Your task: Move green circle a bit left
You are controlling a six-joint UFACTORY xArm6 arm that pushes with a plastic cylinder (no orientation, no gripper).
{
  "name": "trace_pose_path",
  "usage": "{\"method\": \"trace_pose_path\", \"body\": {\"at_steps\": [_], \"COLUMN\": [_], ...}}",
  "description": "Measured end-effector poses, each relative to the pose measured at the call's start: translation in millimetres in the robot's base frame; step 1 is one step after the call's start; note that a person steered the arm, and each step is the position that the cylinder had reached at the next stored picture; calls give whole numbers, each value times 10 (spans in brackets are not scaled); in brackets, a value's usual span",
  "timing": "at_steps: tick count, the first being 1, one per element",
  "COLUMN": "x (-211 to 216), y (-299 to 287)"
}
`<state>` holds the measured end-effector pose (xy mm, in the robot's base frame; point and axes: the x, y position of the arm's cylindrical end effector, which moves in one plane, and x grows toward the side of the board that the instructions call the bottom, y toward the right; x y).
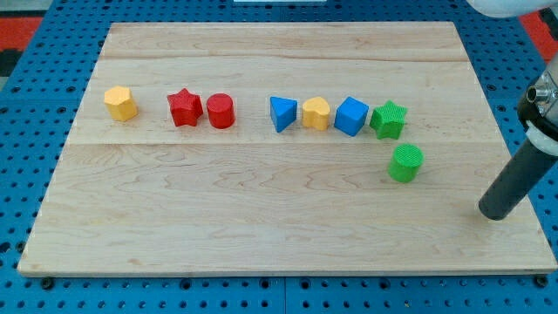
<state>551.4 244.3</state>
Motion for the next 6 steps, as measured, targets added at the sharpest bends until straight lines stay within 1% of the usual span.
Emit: {"method": "trace_pose_path", "body": {"at_steps": [1,3,4,5,6], "x": [-13,-336,-677,-820,-849], "y": [0,0,-213,-1008,-1221]}}
